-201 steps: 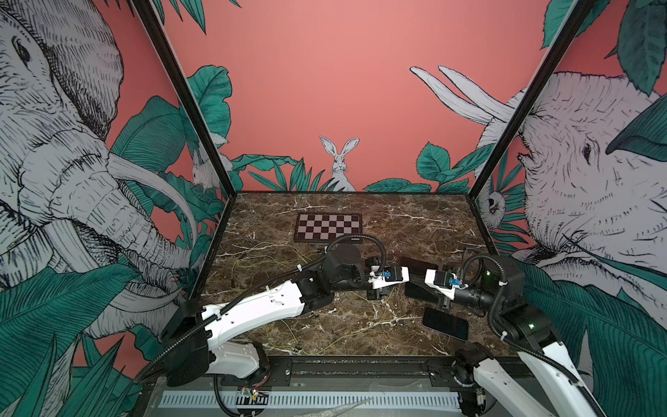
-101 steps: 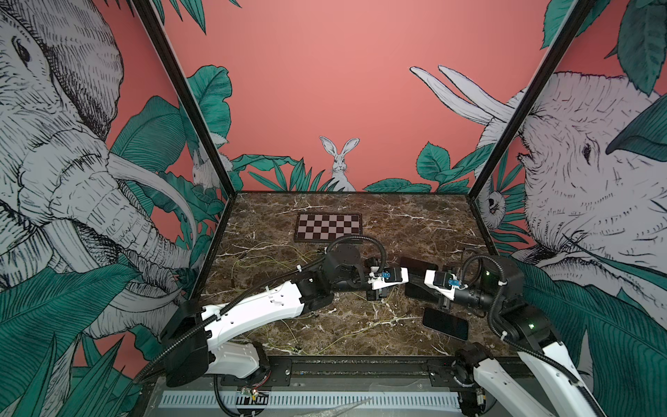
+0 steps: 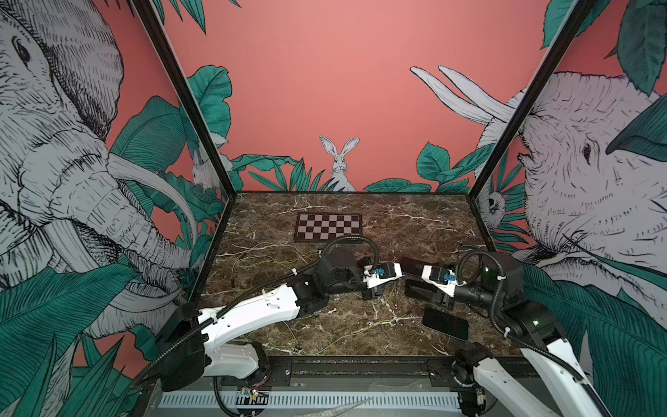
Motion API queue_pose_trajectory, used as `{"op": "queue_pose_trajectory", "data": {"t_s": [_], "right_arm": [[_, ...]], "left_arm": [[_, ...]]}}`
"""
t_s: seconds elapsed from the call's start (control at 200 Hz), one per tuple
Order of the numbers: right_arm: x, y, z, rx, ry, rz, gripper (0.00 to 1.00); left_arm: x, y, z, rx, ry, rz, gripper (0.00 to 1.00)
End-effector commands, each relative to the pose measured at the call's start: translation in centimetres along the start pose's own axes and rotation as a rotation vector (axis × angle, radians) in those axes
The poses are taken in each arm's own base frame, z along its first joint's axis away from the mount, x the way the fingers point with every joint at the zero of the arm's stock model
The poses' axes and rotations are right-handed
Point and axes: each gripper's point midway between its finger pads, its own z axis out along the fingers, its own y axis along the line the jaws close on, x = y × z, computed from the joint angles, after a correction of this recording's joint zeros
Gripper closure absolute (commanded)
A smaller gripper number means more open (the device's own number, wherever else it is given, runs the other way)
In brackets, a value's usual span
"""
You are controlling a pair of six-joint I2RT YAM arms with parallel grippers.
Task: Plug wired earphones into phones
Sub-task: Pick up the wired earphone from the center of the board, then pick up the phone at the center of the board.
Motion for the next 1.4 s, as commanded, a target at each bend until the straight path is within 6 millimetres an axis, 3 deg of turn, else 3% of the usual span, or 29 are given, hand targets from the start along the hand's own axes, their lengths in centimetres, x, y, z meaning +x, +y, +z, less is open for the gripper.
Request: {"op": "queue_pose_trajectory", "data": {"t_s": [0.0,0.155,0.35,0.37,0.55,0.615,0.845,0.985,1.105,1.24,1.39], "right_arm": [[2.8,-0.8,0.3,0.003,0.183,-0.013,0.40],[8.5,-3.2,3.3,0.017,0.418,-0.009,0.33],[14.9,-3.9,6.5,-0.084,0.662,0.000,0.27],[15.4,-4.2,6.7,-0.081,0.682,0.002,0.26],[19.7,-6.1,8.3,-0.107,0.813,0.064,0.25],[21.0,-6.8,8.7,-0.102,0.851,0.097,0.25],[22.8,-9.2,10.2,-0.107,0.870,0.162,0.26],[24.2,-8.4,11.5,-0.208,0.898,0.193,0.25],[25.0,-7.8,12.0,-0.277,0.921,0.215,0.19],[25.9,-8.5,12.3,-0.276,0.952,0.205,0.17],[26.7,-7.4,12.7,-0.341,0.941,0.219,0.15]], "left_arm": [[-0.4,4.5,-2.3,-0.080,-0.018,-0.279,1.00],[2.4,7.5,-4.4,-0.122,0.117,-0.492,1.00],[5.6,8.1,-5.7,-0.169,0.217,-0.607,1.00],[6.2,9.0,-6.2,-0.201,0.217,-0.630,1.00],[8.6,10.0,-5.7,-0.213,0.257,-0.719,1.00],[8.5,10.0,-5.6,-0.182,0.252,-0.731,1.00],[7.6,9.7,-6.3,-0.162,0.234,-0.705,1.00],[7.2,9.3,-6.6,-0.143,0.234,-0.709,1.00],[6.6,9.2,-6.9,-0.141,0.222,-0.689,1.00],[6.5,9.3,-7.2,-0.158,0.221,-0.673,1.00],[6.4,9.1,-7.3,-0.146,0.226,-0.663,1.00]]}}
